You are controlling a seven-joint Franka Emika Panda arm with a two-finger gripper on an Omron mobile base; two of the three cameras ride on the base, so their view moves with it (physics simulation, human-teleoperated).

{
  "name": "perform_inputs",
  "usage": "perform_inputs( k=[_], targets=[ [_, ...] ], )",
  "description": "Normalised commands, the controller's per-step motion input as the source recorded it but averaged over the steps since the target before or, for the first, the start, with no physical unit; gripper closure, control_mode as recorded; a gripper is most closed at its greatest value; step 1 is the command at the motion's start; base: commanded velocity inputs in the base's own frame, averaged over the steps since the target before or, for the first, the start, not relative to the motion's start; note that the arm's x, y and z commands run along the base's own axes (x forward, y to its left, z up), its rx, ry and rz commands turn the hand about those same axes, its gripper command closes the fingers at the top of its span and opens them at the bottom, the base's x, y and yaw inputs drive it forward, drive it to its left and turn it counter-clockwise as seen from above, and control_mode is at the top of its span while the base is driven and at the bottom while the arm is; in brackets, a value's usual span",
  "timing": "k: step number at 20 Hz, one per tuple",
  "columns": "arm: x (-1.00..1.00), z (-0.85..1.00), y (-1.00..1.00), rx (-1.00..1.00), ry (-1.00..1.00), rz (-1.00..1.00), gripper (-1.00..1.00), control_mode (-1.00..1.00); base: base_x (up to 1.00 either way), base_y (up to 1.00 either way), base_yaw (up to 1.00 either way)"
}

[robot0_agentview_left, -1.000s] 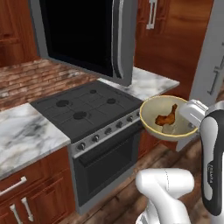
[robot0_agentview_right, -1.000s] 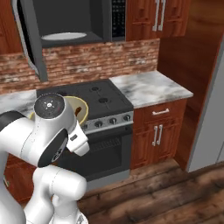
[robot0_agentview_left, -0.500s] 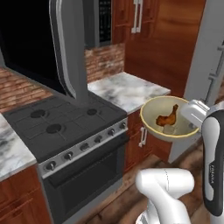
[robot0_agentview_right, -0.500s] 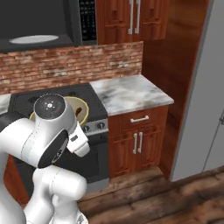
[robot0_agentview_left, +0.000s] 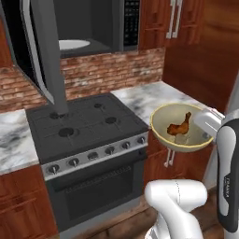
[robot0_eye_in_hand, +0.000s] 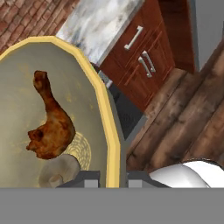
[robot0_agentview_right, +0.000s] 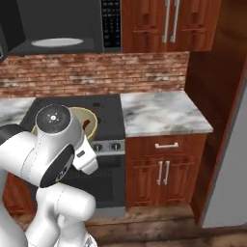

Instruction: Place the bowl containing the garlic and chicken drumstick in the microwave. Close the microwave door and press the start button to microwave the meal.

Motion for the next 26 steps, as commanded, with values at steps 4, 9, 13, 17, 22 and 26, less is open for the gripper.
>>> perform_inputs(
  k=[4,9,13,17,22,26],
  targets=[
    [0.0,0.0,0.0,0.0,0.0,0.0,1.0,1.0,0.45,-0.32,0.47],
    [0.0,0.0,0.0,0.0,0.0,0.0,1.0,1.0,0.47,-0.01,0.45],
    [0.0,0.0,0.0,0.0,0.0,0.0,1.0,1.0,0.5,0.0,0.45],
    [0.0,0.0,0.0,0.0,0.0,0.0,1.0,1.0,0.48,-0.06,0.44],
    [0.0,0.0,0.0,0.0,0.0,0.0,1.0,1.0,0.42,-0.13,0.43],
    [0.0,0.0,0.0,0.0,0.0,0.0,1.0,1.0,0.43,-0.1,0.4]
  ],
)
